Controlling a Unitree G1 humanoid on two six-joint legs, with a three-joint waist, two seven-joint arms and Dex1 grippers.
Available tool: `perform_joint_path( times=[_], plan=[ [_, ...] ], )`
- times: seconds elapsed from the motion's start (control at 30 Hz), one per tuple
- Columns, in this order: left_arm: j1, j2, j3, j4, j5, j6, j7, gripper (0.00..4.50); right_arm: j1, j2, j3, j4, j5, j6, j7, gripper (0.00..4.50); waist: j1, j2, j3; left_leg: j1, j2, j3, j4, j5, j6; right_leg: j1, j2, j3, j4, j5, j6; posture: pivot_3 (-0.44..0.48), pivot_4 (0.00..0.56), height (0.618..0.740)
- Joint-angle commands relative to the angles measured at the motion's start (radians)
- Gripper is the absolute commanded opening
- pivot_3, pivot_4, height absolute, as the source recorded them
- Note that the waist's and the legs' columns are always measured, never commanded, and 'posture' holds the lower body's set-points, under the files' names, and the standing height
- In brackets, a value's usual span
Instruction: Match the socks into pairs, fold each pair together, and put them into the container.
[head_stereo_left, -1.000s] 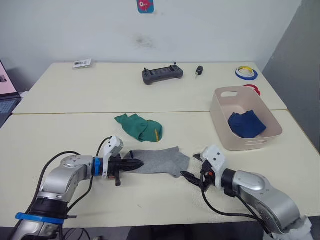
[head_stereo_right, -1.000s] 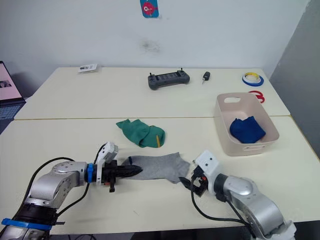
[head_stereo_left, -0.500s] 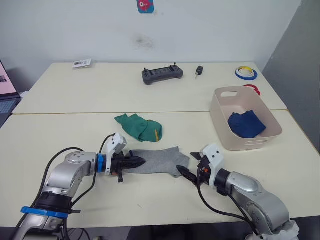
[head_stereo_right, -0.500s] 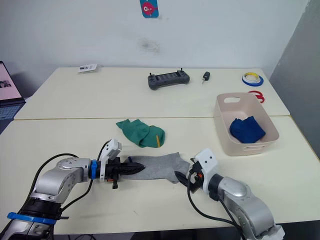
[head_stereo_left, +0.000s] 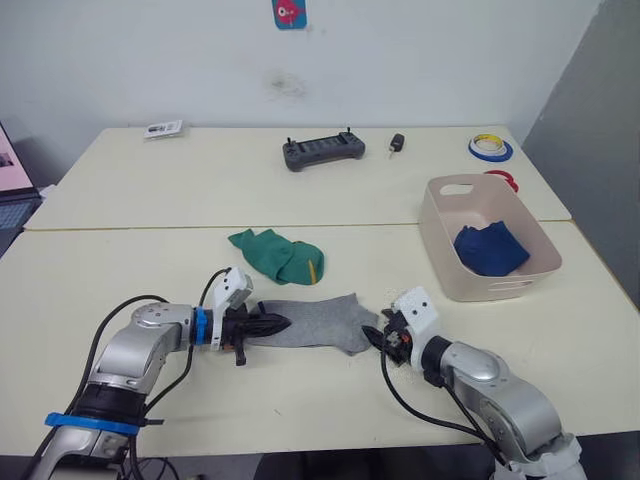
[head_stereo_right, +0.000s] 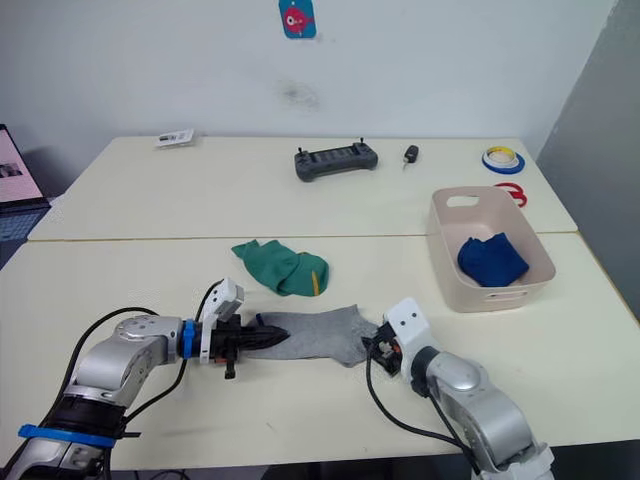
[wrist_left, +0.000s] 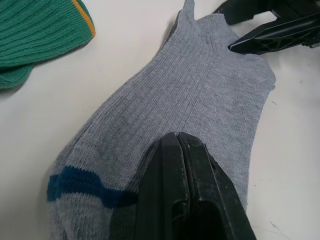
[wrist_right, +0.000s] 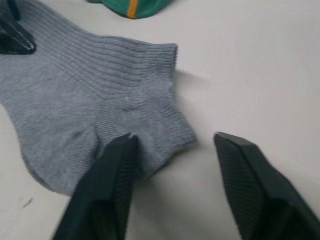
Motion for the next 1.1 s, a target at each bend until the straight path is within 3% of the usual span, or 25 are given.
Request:
perform_joint_path(
  times=[0.03, 0.17, 0.37, 0.6, 0.83, 1.1],
  plan=[
    [0.024, -0.001, -0.007, 0.01, 0.025, 0.003, 0.018, 0.0, -0.008, -0.014, 0.077, 0.024, -0.015, 0.021, 0.022, 1.3, -0.001, 0.0, -0.001, 0.0, 0.0, 0.0, 0.0, 0.0, 0.0, 0.0, 0.0, 0.0, 0.0, 0.0, 0.0, 0.0, 0.15, 0.74],
    [0.031, -0.002, -0.004, 0.005, 0.022, 0.007, 0.025, 0.0, -0.022, -0.021, 0.091, 0.007, -0.016, 0.003, 0.035, 0.03, -0.001, 0.0, -0.001, 0.0, 0.0, 0.0, 0.0, 0.0, 0.0, 0.0, 0.001, 0.0, 0.0, 0.0, 0.0, 0.0, 0.15, 0.74],
    [0.043, 0.0, 0.019, -0.024, 0.0, 0.026, 0.04, 0.0, -0.052, -0.053, 0.012, -0.023, 0.019, 0.007, 0.076, 0.03, -0.001, 0.0, -0.001, 0.0, 0.0, 0.0, 0.0, 0.0, 0.0, 0.0, 0.001, 0.0, 0.0, 0.0, 0.0, 0.0, 0.15, 0.74],
    [0.021, -0.042, 0.041, -0.123, -0.071, 0.109, 0.095, 0.0, -0.098, -0.167, -0.081, -0.021, 0.065, -0.009, 0.176, 0.03, 0.002, 0.0, 0.0, -0.001, 0.0, 0.0, 0.001, 0.0, 0.0, 0.0, 0.0, 0.0, 0.0, 0.0, 0.0, 0.0, 0.15, 0.74],
    [0.003, -0.087, 0.003, -0.132, -0.037, 0.12, 0.149, 0.0, -0.166, -0.257, -0.093, -0.007, 0.092, -0.034, 0.288, 0.03, 0.002, 0.0, 0.0, -0.001, -0.001, 0.0, 0.001, 0.0, 0.0, 0.0, 0.001, 0.0, 0.0, 0.0, 0.0, 0.0, 0.15, 0.74],
    [0.03, -0.074, -0.019, -0.116, 0.008, 0.12, 0.17, 0.0, -0.292, -0.192, -0.048, -0.014, 0.168, 0.071, 0.314, 0.03, 0.001, 0.0, 0.0, -0.001, 0.0, -0.001, 0.001, 0.0, 0.0, 0.0, 0.001, 0.0, 0.0, 0.0, 0.0, 0.0, 0.15, 0.74]
  ],
)
